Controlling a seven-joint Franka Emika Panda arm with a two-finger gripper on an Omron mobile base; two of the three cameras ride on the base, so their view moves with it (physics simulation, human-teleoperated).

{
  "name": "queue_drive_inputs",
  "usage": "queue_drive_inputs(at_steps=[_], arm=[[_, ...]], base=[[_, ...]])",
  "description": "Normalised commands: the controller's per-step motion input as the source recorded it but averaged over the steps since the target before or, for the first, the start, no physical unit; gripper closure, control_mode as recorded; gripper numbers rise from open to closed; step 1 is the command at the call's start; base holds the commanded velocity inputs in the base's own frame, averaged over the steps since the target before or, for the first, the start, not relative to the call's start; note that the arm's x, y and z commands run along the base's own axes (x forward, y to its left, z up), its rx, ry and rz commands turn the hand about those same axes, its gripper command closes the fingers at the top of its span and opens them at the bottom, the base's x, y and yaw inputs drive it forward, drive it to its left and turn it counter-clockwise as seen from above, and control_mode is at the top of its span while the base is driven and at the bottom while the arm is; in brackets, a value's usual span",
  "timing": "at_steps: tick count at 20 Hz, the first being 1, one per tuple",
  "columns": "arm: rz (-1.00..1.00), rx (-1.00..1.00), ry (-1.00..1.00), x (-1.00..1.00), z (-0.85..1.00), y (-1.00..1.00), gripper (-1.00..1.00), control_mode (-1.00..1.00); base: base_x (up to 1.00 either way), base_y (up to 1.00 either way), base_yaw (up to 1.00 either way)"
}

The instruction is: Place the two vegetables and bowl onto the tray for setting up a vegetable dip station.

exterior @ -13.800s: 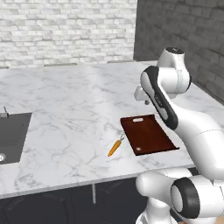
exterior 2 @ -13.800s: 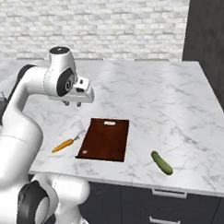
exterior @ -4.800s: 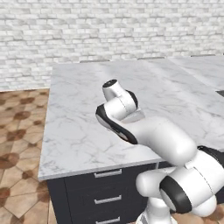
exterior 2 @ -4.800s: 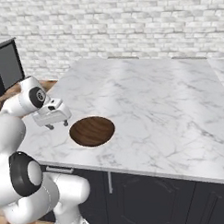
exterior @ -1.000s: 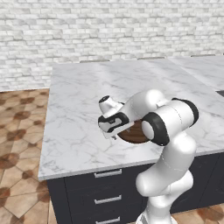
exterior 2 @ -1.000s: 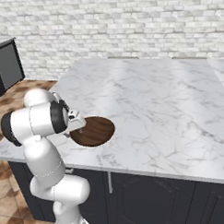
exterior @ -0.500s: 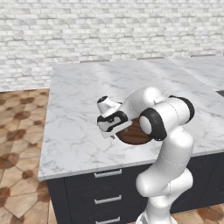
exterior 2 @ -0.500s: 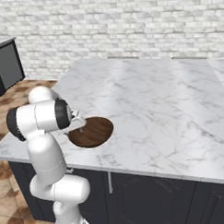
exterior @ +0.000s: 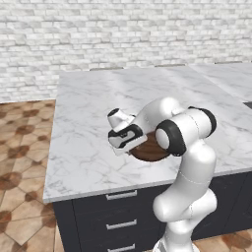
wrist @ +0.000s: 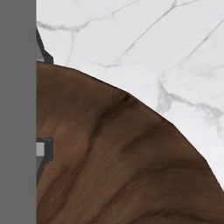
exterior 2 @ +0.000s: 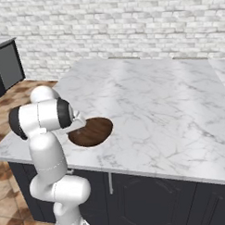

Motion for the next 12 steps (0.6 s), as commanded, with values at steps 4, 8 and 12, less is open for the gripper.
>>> queue_drive_inputs(at_steps=[4,8,12], arm=[[0.00,0.09,0.01,-0.14,0.09,-0.14,1.00,-1.00],[0.01,0.11,0.00,-0.14,0.21,-0.03,1.00,-1.00],[0.03,0.07,0.00,-0.15,0.30,0.00,1.00,-1.00]], base=[[0.00,0.00,0.00],[0.00,0.00,0.00],[0.00,0.00,0.00]])
